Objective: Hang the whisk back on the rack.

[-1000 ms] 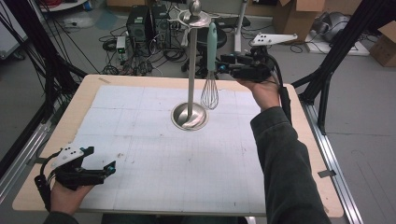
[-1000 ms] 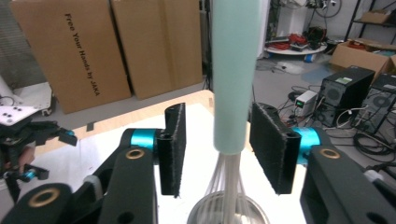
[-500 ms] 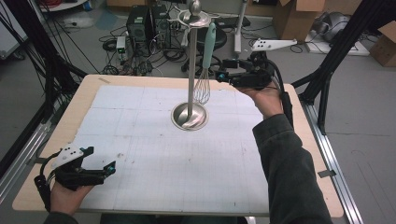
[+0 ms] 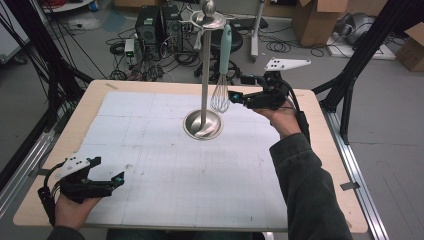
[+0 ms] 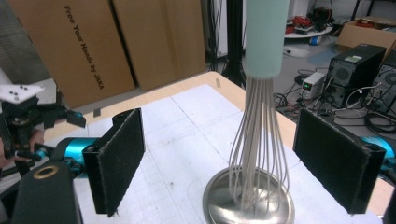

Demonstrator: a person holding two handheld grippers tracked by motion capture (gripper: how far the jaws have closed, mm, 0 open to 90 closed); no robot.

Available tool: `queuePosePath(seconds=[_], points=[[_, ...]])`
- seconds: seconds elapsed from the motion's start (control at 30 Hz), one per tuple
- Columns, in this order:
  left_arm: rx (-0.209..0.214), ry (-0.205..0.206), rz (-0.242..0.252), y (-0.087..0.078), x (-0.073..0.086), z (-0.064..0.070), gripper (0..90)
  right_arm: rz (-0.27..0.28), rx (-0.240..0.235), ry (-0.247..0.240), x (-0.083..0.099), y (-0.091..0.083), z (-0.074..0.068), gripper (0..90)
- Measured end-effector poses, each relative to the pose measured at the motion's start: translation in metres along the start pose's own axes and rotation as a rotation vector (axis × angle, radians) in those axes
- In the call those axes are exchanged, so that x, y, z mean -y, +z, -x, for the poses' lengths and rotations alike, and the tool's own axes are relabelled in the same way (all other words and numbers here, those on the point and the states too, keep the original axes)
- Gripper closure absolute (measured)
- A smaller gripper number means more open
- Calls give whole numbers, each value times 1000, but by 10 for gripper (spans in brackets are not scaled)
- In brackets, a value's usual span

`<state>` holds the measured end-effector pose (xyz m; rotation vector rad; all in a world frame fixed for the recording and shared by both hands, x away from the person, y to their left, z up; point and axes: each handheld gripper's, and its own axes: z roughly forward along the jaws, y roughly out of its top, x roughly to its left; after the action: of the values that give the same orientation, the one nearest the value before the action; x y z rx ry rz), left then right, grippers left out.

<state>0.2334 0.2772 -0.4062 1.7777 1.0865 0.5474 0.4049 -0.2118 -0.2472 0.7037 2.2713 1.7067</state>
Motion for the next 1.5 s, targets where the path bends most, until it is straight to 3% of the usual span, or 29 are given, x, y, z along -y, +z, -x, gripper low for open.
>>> queuePosePath(seconds=[0.57, 0.7, 1.13, 1.5], points=[[6, 5, 2, -1, 0, 2, 17, -44, 34, 15, 46, 5, -6, 89], [7, 8, 0, -1, 1, 2, 17, -59, 55, 22, 56, 4, -8, 8], [18, 7, -4, 0, 1, 3, 17, -118, 69, 24, 94, 2, -17, 4], [15, 6, -5, 1, 1, 3, 17, -134, 75, 27, 110, -4, -21, 4]])
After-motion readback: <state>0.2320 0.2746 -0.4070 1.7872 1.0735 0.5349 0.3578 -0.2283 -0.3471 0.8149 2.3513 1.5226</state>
